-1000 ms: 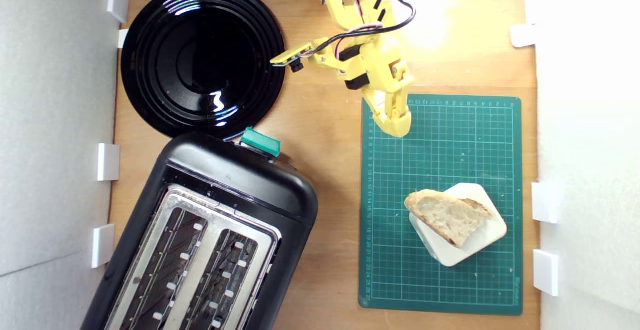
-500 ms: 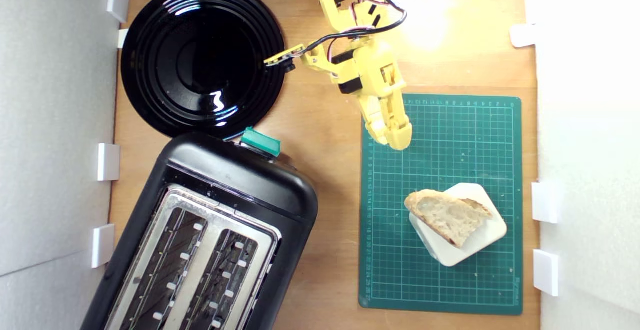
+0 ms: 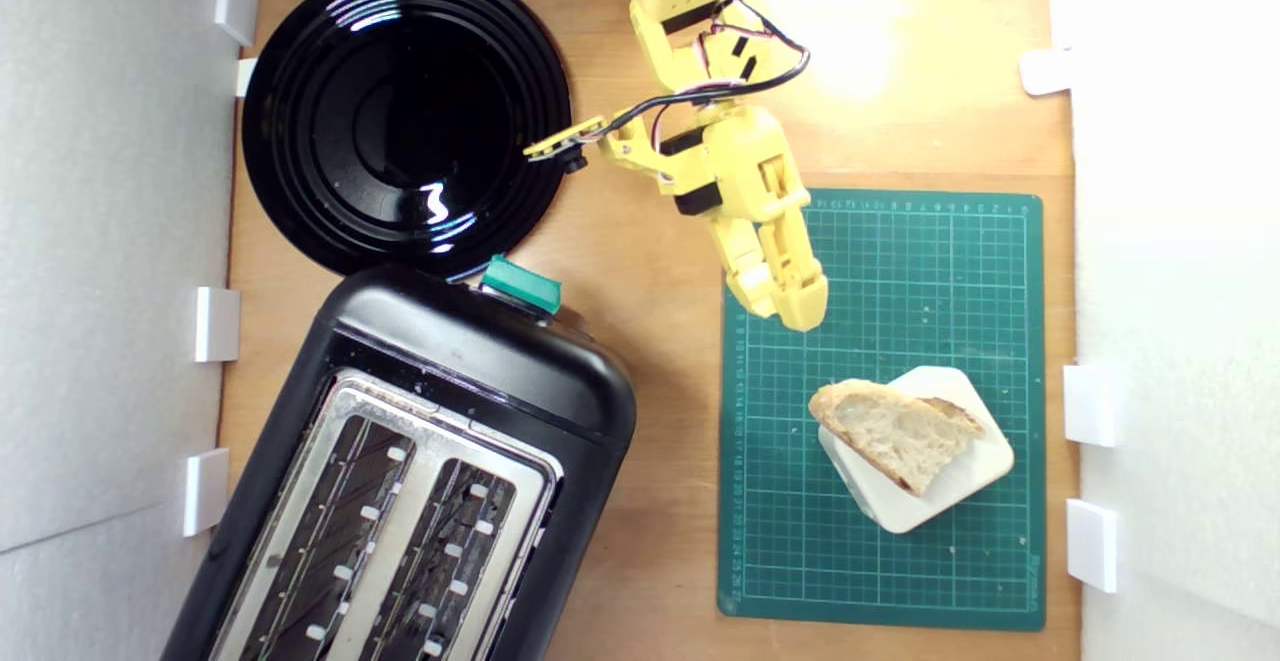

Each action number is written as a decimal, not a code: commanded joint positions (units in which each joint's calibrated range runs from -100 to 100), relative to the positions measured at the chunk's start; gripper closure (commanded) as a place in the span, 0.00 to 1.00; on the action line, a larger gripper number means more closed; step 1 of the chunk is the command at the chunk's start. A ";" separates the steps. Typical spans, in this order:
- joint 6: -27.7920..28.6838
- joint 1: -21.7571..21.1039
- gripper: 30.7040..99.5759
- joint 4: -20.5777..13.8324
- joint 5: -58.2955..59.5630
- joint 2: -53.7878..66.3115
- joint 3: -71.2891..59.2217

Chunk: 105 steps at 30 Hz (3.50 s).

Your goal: Pick bread and place in toaster

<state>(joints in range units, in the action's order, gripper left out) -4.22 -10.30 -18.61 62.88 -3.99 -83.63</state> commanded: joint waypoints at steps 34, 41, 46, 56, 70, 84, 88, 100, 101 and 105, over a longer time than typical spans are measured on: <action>0.11 -3.48 0.37 -6.86 2.14 -17.64 22.49; 1.52 -4.37 0.36 -3.96 2.22 -17.72 22.49; 1.58 -7.83 0.37 3.29 2.14 -17.72 22.22; 1.52 -7.35 0.36 3.65 1.97 -17.72 21.95; 5.19 -7.35 0.36 3.47 2.31 -19.89 22.40; 6.65 -7.43 0.33 3.65 2.31 -20.72 23.76; 7.02 -7.43 0.09 3.65 2.22 -20.72 23.76; 7.12 -8.07 0.01 3.65 2.31 -21.47 26.67; 7.12 -8.40 0.01 3.65 2.31 -22.05 27.03; 7.12 -8.96 0.01 3.65 2.31 -23.96 30.21</action>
<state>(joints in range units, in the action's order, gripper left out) 2.77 -18.26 -15.42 63.39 -28.18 -56.73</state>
